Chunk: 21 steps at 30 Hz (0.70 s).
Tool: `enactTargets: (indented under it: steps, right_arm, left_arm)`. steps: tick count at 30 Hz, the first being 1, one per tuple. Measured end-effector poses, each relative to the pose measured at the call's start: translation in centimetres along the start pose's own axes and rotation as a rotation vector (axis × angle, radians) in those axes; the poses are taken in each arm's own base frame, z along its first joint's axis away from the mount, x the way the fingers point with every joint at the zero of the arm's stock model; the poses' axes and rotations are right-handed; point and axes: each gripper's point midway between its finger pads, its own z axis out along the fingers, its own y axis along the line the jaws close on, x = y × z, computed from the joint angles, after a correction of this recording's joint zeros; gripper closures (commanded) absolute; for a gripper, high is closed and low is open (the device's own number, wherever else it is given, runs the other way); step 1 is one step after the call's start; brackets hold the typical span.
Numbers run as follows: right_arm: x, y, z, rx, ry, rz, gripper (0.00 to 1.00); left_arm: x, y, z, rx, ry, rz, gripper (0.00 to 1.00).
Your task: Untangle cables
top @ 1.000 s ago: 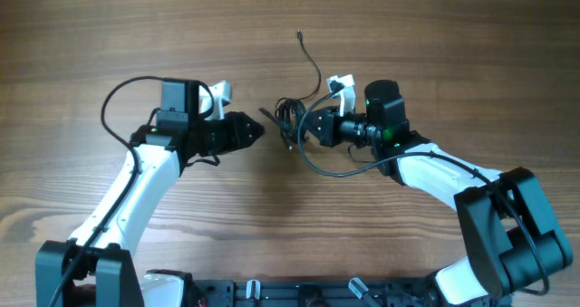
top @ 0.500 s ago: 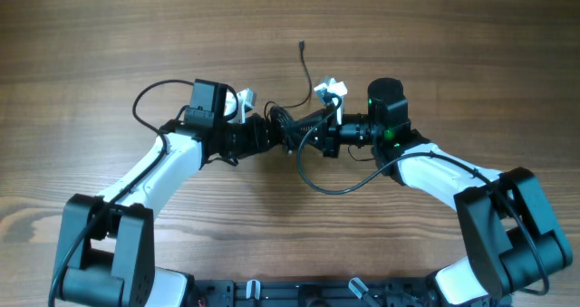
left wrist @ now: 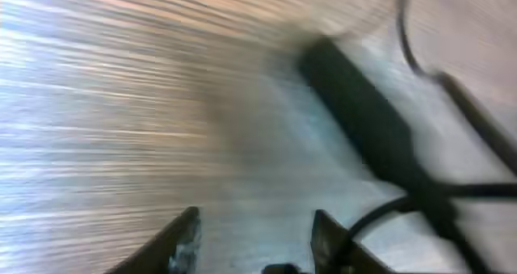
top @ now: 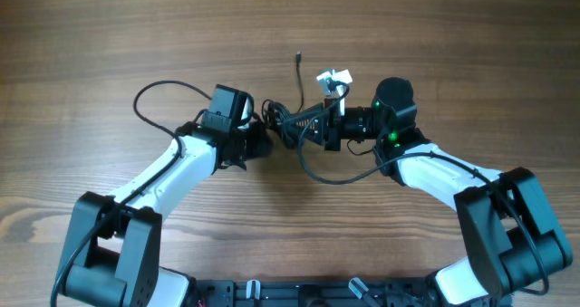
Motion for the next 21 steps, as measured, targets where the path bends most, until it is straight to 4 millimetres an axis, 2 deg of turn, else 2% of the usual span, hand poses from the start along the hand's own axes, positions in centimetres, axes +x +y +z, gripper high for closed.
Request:
enactTargets:
  steps: [4, 7, 9, 13, 15, 17, 21]
  right_arm:
    - [0.2, -0.1, 0.0, 0.002, 0.007, 0.047, 0.96]
    - [0.8, -0.5, 0.0, 0.015, 0.024, 0.105, 0.96]
    - [1.8, -1.2, -0.1, 0.036, 0.051, 0.187, 0.96]
    - [3.6, -2.1, -0.2, 0.072, 0.094, 0.316, 0.96]
    - [3.7, -2.1, -0.3, 0.075, 0.097, 0.326, 0.96]
    - [3.1, -1.9, -0.2, 0.064, 0.082, 0.283, 0.96]
    - [0.7, -0.5, 0.0, 0.012, 0.017, 0.100, 0.96]
  left_arm:
    - [-2.0, 2.7, -0.5, -0.073, -0.070, -0.163, 0.58]
    - [-4.3, 6.4, -1.7, -0.106, -0.131, -0.328, 0.59]
    - [-5.5, 8.8, -2.5, -0.103, -0.155, -0.427, 0.59]
    - [-6.9, 11.1, -3.8, -0.045, -0.172, -0.549, 0.56]
    - [-7.2, 11.1, -4.2, 0.021, -0.156, -0.578, 0.55]
    - [-7.3, 9.8, -4.5, 0.125, -0.120, -0.557, 0.56]
    - [-5.6, 2.9, -6.2, 0.494, 0.020, -0.269, 0.56]
